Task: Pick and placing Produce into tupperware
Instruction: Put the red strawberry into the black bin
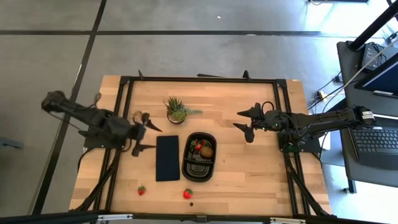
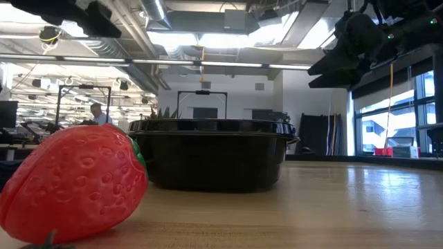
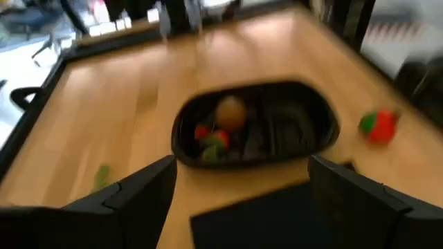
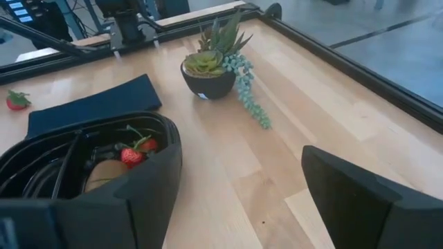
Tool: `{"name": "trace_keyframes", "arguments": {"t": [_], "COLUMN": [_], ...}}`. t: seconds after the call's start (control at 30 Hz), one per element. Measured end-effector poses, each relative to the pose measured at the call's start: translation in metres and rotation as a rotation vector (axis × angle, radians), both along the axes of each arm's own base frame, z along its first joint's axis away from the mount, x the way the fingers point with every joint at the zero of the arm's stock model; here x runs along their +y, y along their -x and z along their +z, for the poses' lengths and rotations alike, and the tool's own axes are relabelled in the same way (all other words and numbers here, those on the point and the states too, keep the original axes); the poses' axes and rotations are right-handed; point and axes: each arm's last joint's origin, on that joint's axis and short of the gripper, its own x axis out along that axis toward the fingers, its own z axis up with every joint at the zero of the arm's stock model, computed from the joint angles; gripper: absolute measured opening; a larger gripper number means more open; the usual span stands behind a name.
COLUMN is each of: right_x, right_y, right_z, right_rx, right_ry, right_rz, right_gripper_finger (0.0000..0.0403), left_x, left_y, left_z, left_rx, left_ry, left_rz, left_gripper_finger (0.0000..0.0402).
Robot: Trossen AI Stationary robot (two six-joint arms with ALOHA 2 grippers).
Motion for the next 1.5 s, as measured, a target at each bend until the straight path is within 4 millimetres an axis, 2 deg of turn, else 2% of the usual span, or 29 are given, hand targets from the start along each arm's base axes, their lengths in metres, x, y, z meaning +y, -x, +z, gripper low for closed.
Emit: {"name": "trace_keyframes", "arguments": {"t": [0.07,0.17,0.3,0.4,0.53,0.63,0.73,0.97,1.13,1.3,1.5], "right_x": [0.000,0.000,0.000,0.000,0.000,0.000,0.000,0.000,0.000,0.000,0.000], "right_y": [0.000,0.000,0.000,-0.001,-0.002,-0.003,-0.003,-0.003,-0.004,-0.005,-0.005], "right_z": [0.000,0.000,-0.001,-0.002,-0.003,-0.008,-0.015,-0.026,-0.027,-0.025,-0.025], "right_rx": [0.001,0.003,0.015,0.019,0.030,0.047,0.068,0.081,0.083,0.068,0.070], "right_ry": [0.001,0.002,0.023,0.024,0.024,0.021,0.016,-0.002,0.009,0.038,0.047], "right_rz": [0.000,0.000,0.008,0.009,0.009,0.008,0.006,-0.002,0.002,0.014,0.017], "right_gripper_finger": [0.0298,0.0298,0.0298,0.0298,0.0298,0.0298,0.0298,0.0298,0.0298,0.0298,0.0298], "left_x": [-0.012,-0.034,-0.064,-0.086,-0.111,-0.123,-0.133,-0.153,-0.159,-0.162,-0.164], "left_y": [-0.008,-0.016,-0.021,-0.024,-0.029,-0.030,-0.030,-0.032,-0.030,-0.031,-0.032], "left_z": [0.005,0.006,0.003,-0.001,-0.016,-0.031,-0.042,-0.052,-0.063,-0.075,-0.084], "left_rx": [0.097,0.275,0.470,0.528,0.575,0.657,0.721,0.758,0.893,0.963,0.999], "left_ry": [-0.078,-0.146,-0.038,0.057,0.075,0.130,0.263,0.604,0.824,0.913,0.936], "left_rz": [-0.011,-0.122,-0.219,-0.203,-0.207,-0.121,0.034,0.316,0.589,0.788,0.910], "left_gripper_finger": [0.0318,0.0318,0.0318,0.0318,0.0318,0.0318,0.0318,0.0318,0.0318,0.0318,0.0318]}}
